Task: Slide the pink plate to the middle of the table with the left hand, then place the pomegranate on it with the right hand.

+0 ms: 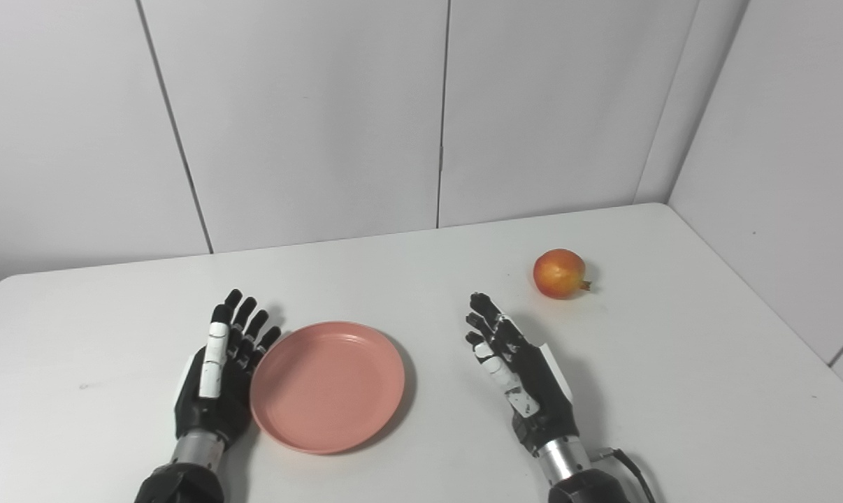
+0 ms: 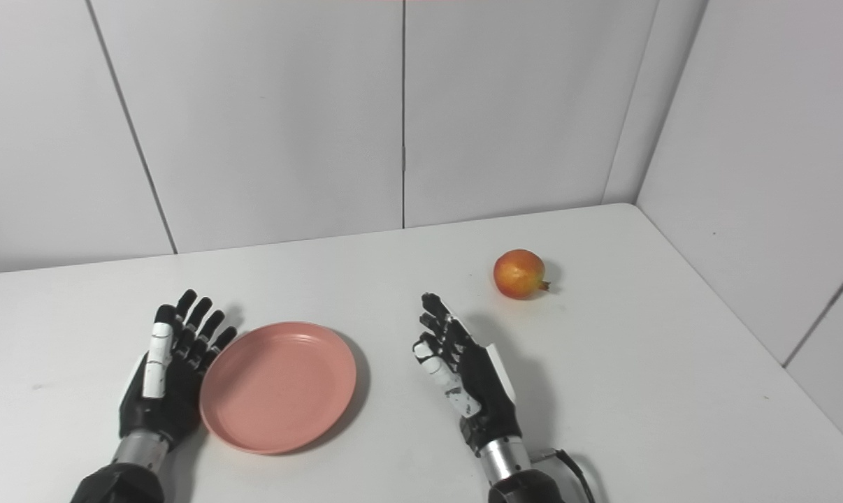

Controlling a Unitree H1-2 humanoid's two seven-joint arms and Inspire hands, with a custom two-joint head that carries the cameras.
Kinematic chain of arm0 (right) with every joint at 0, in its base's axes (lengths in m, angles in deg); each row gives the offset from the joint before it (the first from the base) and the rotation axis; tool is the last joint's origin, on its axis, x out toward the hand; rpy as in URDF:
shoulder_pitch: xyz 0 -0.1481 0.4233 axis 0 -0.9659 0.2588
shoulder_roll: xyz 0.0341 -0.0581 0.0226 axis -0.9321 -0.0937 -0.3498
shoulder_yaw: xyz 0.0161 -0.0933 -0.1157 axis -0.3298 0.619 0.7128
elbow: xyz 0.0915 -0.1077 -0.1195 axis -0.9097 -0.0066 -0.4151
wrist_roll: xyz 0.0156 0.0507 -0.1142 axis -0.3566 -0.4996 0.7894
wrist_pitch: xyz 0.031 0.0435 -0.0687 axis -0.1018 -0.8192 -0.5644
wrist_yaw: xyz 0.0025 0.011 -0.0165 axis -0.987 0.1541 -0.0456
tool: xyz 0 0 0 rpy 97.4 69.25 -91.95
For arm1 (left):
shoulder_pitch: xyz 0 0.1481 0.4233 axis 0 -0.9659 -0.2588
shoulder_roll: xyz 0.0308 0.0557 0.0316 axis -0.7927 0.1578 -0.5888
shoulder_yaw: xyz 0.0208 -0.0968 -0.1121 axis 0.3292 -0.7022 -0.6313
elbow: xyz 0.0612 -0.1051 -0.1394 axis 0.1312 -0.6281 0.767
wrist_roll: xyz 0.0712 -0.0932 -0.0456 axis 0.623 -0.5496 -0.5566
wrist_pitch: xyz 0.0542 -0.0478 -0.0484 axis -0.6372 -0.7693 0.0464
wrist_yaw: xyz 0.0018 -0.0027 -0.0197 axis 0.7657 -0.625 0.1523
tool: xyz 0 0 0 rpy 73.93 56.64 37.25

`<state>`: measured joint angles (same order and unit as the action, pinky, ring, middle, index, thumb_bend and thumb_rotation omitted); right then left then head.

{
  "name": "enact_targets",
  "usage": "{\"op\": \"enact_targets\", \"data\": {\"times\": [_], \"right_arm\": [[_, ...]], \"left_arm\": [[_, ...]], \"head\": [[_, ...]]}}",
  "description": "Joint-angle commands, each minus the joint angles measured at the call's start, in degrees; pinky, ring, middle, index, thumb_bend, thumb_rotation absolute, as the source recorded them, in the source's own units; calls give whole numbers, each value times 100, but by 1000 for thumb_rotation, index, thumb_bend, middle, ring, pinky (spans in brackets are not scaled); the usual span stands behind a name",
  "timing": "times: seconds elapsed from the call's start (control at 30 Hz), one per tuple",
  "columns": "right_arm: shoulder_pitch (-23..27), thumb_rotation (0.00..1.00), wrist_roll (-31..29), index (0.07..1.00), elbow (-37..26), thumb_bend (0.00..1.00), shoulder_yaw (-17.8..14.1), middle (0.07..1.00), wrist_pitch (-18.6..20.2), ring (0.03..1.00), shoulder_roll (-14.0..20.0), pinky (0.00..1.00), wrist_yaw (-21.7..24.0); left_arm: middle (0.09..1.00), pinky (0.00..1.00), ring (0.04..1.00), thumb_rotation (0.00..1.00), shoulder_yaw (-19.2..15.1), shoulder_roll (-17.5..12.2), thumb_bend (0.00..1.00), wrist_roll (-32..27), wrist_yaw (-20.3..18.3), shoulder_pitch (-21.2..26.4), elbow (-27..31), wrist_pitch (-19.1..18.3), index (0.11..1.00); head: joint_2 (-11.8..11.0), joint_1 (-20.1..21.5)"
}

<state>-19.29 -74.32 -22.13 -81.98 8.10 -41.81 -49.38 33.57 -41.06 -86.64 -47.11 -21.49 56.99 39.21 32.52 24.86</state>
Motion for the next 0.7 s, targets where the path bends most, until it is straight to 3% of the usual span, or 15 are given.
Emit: {"op": "enact_targets", "data": {"times": [0.0, 0.2, 0.43, 0.53, 0.67], "right_arm": [[-53, 715, 47, 898, 212, 849, 65, 941, -318, 925, -112, 893, -74], [-50, 704, 36, 905, 264, 831, 73, 945, -368, 935, -129, 899, -86], [-34, 717, 96, 904, 286, 843, 70, 942, -427, 922, -79, 868, -113], [-49, 746, 299, 912, 267, 836, 95, 945, -469, 915, -9, 855, -179], [-116, 800, 1362, 914, 76, 779, 222, 942, -633, 897, 250, 842, -550]], "left_arm": [[1000, 990, 997, 676, -30, -88, 794, -75, -109, 115, -112, 72, 1000], [1000, 947, 975, 671, -66, -130, 841, -131, -210, 146, -257, 122, 1000], [1000, 987, 994, 652, -30, -135, 839, -101, -240, 102, -180, 126, 1000], [1000, 989, 1000, 655, 1, -116, 840, -74, -236, 79, -165, 133, 1000], [1000, 975, 992, 660, 44, -35, 846, -34, -127, 12, -17, 51, 1000]], "head": [[4, 0], [-10, -100], [-8, -137], [-19, -172], [-36, -256]]}}
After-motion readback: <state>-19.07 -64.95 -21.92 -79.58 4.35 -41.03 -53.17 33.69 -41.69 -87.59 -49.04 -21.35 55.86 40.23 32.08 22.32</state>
